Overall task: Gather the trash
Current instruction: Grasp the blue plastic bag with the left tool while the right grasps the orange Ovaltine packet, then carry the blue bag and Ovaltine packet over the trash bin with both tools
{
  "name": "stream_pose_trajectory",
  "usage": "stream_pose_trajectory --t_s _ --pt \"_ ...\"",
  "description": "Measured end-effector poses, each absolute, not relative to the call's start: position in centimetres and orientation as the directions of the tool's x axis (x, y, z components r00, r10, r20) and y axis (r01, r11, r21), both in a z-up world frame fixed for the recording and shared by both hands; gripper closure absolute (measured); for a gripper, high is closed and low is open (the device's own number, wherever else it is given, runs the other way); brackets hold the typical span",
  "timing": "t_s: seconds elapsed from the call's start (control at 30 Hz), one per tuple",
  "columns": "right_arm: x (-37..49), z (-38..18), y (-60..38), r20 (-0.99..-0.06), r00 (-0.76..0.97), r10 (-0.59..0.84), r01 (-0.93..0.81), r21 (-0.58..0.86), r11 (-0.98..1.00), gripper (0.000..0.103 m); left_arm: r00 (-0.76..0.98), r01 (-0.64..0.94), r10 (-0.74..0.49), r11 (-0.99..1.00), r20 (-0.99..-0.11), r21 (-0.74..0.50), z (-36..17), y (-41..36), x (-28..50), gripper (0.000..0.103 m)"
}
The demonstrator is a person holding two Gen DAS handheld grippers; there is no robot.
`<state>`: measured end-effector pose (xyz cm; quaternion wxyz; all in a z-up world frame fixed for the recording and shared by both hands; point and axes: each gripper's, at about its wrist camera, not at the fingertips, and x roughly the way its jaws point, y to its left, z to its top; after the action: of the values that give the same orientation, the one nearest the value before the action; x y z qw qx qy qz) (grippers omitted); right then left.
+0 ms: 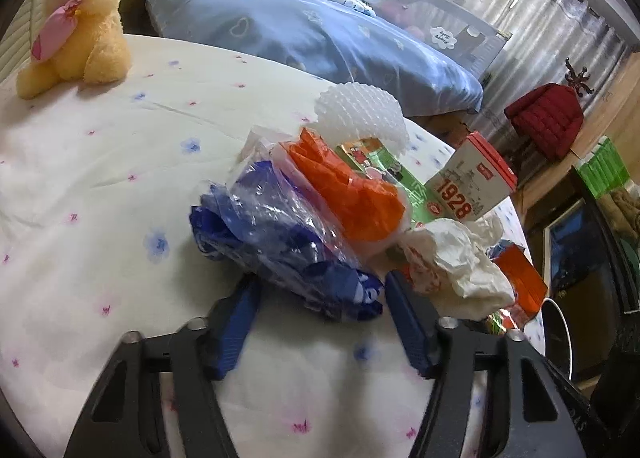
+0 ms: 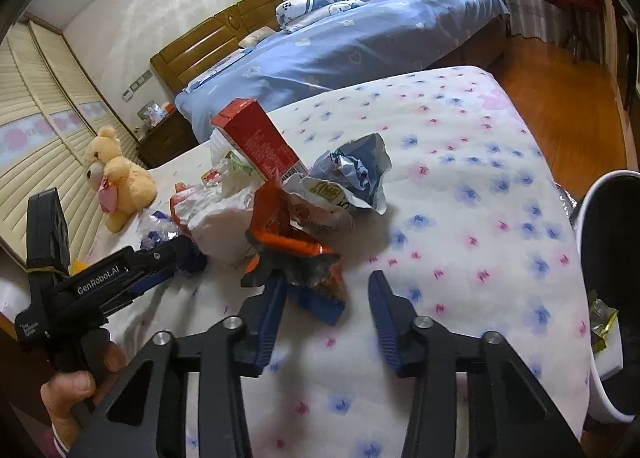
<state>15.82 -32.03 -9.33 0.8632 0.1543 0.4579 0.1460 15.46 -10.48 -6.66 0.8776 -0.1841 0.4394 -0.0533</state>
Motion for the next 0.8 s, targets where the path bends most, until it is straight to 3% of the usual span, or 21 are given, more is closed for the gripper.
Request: stream_pose_trajectory --t_s 0.03,0.07,0.1,0.13,0.3,0.8 --pt "15.9 -9.4 -32.0 -0.745 0.538 0.394 -0.114 0.399 0.910 0.075 0.606 -0.058 -0.257 0.930 -0.753 -0.364 -6.7 -10.5 15.6 0.049" --pt "16.0 -9.4 -31.8 -0.745 0.536 0.397 -0.120 0.398 0.909 0.081 0.607 -0.048 -0.260 0.931 -0.751 -0.361 -6.8 -10.6 15.5 0.066" --pt "16.1 -9.4 -31.8 -0.745 0.534 0.401 -0.127 0.398 0.909 0.094 0.603 -0.037 -0.264 0.933 -0.753 -0.357 -6.8 -10.7 15.5 0.067" --pt "16.1 -9.5 -31.7 -0.743 0.532 0.405 -0.134 0.399 0.907 0.098 0.605 -0.027 -0.265 0.936 -0.751 -0.352 -6.8 -10.8 15.4 0.069" --pt "15.2 -9.2 -31.6 -0.730 0.540 0.419 -0.163 0.397 0.903 0.101 0.615 0.002 -0.278 0.937 -0.738 -0.350 -6.5 -10.4 13.9 0.073" --pt "10.5 -7.1 -33.5 -0.711 0.559 0.427 -0.192 0.390 0.901 0.101 0.585 0.145 -0.367 0.925 -0.724 -0.351 -4.7 -11.6 7.8 0.074"
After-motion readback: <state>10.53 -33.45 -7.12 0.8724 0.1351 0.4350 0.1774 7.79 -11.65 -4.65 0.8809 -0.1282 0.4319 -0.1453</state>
